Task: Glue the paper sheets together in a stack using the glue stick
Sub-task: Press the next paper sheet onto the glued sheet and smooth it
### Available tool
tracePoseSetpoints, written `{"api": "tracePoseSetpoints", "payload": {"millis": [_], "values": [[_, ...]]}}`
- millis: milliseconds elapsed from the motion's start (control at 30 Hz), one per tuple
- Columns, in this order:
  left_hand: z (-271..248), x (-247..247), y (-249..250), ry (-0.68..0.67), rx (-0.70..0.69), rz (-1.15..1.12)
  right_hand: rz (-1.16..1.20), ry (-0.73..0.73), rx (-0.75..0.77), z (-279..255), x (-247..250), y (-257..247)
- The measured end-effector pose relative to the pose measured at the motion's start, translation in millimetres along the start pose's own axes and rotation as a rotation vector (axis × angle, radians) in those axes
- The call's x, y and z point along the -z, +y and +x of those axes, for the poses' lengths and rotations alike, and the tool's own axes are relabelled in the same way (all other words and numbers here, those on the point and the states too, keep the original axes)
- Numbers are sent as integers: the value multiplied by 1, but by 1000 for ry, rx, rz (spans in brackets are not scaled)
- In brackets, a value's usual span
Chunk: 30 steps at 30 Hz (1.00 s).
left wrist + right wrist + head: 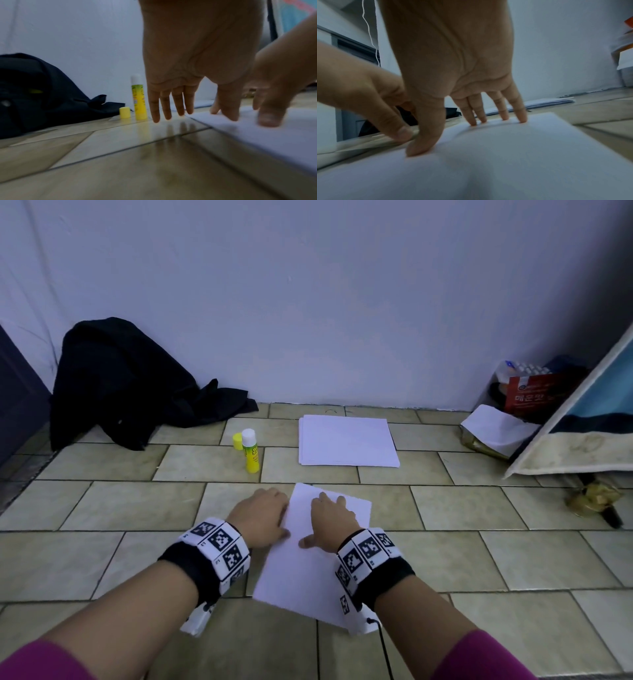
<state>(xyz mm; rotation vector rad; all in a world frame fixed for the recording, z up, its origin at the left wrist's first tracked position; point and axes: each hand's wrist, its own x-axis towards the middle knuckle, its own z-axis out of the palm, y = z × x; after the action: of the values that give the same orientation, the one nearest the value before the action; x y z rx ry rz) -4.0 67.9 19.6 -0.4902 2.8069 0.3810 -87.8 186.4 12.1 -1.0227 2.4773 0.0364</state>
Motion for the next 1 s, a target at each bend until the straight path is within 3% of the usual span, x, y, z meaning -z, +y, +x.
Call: {"api": "tracePoseSetpoints", "payload": {"millis": [167,467,833,1000], "values": [[3,-10,-8,-131,36,11,-26,-106,278,-3,5,0],[6,-13,-7,-217,59,154,-24,-190,281,8,6,-6],[5,-10,-6,-228,61,224,91,-74,-17,15,19,58],[-1,0,-2,-141,20,291,-180,32,-129,21,28,45]]}}
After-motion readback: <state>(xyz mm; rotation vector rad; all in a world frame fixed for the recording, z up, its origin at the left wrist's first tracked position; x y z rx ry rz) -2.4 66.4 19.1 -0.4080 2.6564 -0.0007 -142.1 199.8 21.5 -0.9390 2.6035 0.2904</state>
